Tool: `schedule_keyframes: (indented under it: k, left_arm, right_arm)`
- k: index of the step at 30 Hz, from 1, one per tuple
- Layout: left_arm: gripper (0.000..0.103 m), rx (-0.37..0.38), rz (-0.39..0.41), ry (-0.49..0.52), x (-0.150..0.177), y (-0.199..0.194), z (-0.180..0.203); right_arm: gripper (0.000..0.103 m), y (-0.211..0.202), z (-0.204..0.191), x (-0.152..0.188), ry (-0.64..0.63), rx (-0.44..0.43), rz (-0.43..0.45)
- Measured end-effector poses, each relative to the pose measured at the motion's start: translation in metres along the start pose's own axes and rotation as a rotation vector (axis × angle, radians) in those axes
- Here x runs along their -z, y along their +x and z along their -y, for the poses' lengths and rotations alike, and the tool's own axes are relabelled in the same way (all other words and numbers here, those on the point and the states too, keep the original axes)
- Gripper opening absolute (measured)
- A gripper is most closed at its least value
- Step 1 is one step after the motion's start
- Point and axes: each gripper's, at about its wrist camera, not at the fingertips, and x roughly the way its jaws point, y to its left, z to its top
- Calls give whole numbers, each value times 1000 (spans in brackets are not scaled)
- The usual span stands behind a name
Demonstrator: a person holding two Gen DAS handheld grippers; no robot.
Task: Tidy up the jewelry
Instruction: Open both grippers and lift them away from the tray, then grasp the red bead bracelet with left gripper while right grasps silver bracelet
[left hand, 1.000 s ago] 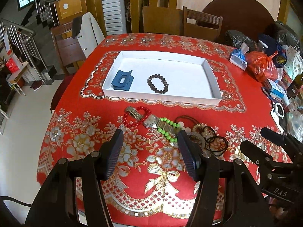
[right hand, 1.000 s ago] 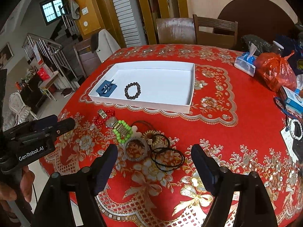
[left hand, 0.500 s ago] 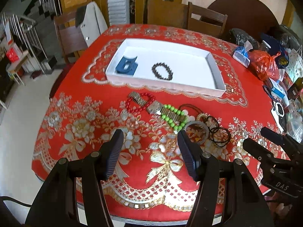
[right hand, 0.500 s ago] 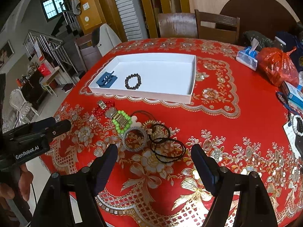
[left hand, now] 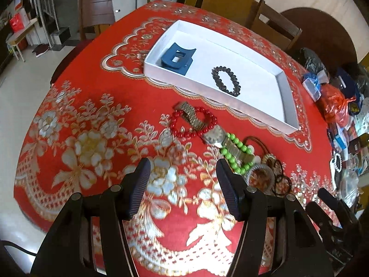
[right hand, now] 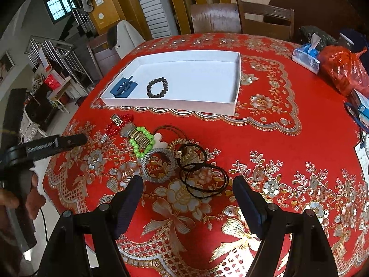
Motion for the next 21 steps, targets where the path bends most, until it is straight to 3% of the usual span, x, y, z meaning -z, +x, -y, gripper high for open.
schedule_keyframes:
  k: [5, 9, 19, 21]
  left_arm:
    - [59, -43, -12, 98, -11, 22, 12]
    - [59, -70, -34, 246, -13, 36, 22]
    - [59, -42, -88, 460, -22, 65, 23]
    - [59, -38, -87, 467, -24, 67, 21]
  right_arm:
    - [78, 6, 4, -4, 19, 1, -16]
    - [78, 9, 10, -7, 47, 3, -22]
    - [78, 25, 15, -11, 70, -34, -58]
    - [67, 28, 9, -10, 50, -61, -65]
